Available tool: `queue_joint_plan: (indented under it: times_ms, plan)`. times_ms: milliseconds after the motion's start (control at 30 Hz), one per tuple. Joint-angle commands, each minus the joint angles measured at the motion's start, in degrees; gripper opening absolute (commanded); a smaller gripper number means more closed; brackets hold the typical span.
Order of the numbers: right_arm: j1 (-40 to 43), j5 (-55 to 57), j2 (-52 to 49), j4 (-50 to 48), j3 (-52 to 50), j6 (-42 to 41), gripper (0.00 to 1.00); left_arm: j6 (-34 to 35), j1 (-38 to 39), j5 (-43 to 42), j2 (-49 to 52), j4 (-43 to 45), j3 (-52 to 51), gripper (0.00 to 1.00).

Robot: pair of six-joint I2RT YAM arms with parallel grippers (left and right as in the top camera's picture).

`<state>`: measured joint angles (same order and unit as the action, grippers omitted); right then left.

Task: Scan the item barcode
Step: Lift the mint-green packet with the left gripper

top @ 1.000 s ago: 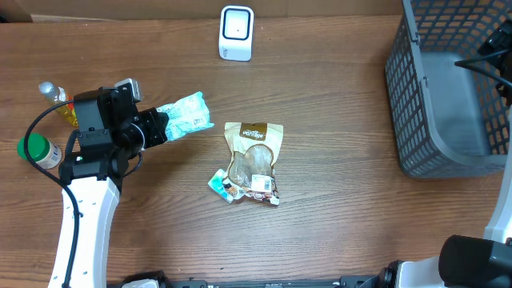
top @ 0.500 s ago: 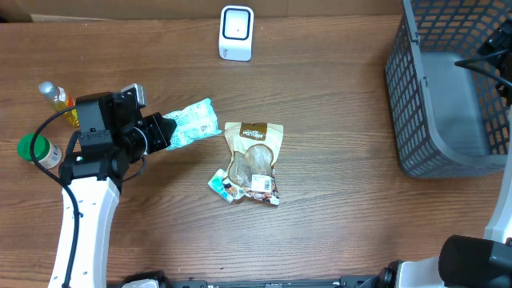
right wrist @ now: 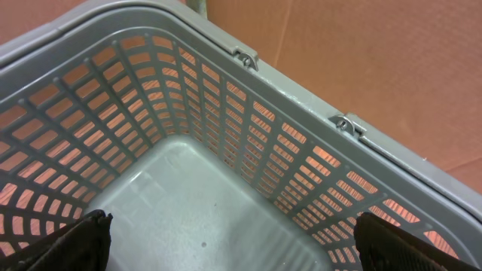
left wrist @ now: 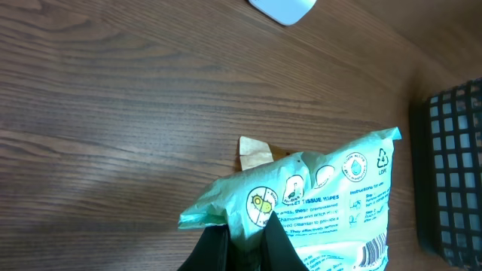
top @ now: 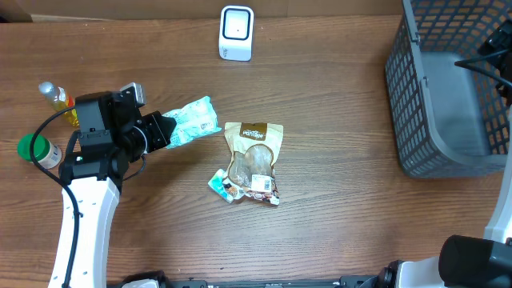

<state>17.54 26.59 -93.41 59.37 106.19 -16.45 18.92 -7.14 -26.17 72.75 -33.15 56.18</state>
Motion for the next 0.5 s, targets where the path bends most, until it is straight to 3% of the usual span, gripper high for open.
queue_joint_plan:
  times_ms: [0, 467]
  plan:
    - [0.0, 0.81, 0.07, -0.28, 0.28, 0.24, 1.0, 0.33, 0.04, -0.61, -1.29, 0.85, 0.22, 0.04]
    - [0.0, 0.81, 0.07, -0.28, 0.28, 0.24, 1.0, 0.46, 0.07, 4.37, -1.27, 4.76, 4.9, 0.04]
